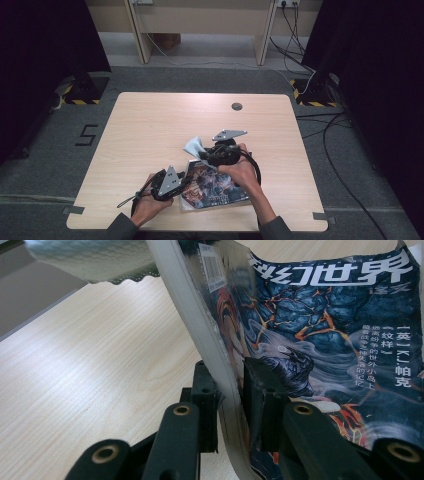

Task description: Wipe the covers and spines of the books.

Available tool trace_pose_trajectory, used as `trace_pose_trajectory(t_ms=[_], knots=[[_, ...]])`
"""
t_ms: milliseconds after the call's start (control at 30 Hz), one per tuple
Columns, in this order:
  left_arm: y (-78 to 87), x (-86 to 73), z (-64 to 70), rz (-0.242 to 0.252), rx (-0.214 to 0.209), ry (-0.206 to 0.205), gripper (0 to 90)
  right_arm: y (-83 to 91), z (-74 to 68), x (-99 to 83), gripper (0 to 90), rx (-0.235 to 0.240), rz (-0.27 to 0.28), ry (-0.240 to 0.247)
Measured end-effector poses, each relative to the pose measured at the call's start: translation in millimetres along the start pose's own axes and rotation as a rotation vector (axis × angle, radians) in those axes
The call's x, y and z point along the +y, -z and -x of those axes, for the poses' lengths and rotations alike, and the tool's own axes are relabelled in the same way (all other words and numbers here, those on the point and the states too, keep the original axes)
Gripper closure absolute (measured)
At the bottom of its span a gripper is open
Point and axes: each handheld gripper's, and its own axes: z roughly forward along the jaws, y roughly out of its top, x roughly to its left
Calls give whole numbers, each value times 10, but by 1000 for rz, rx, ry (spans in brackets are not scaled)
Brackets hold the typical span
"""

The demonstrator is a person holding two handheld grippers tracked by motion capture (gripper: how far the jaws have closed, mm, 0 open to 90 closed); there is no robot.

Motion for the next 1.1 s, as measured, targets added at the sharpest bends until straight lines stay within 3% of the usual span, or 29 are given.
trace_pose_trajectory(t_ms=[367,633,833,1100], knots=[[1,1,3,2,-2,5,760,12,226,-91,756,-43,-22,-48],[21,14,14,10,-4,4,760,82,458,-200,758,-116,-41,-84],[18,8,10,9,-6,12,760,122,680,-311,759,-159,-53,-136],[26,19,21,9,-2,-7,761,186,978,-469,759,-207,-60,-220]])
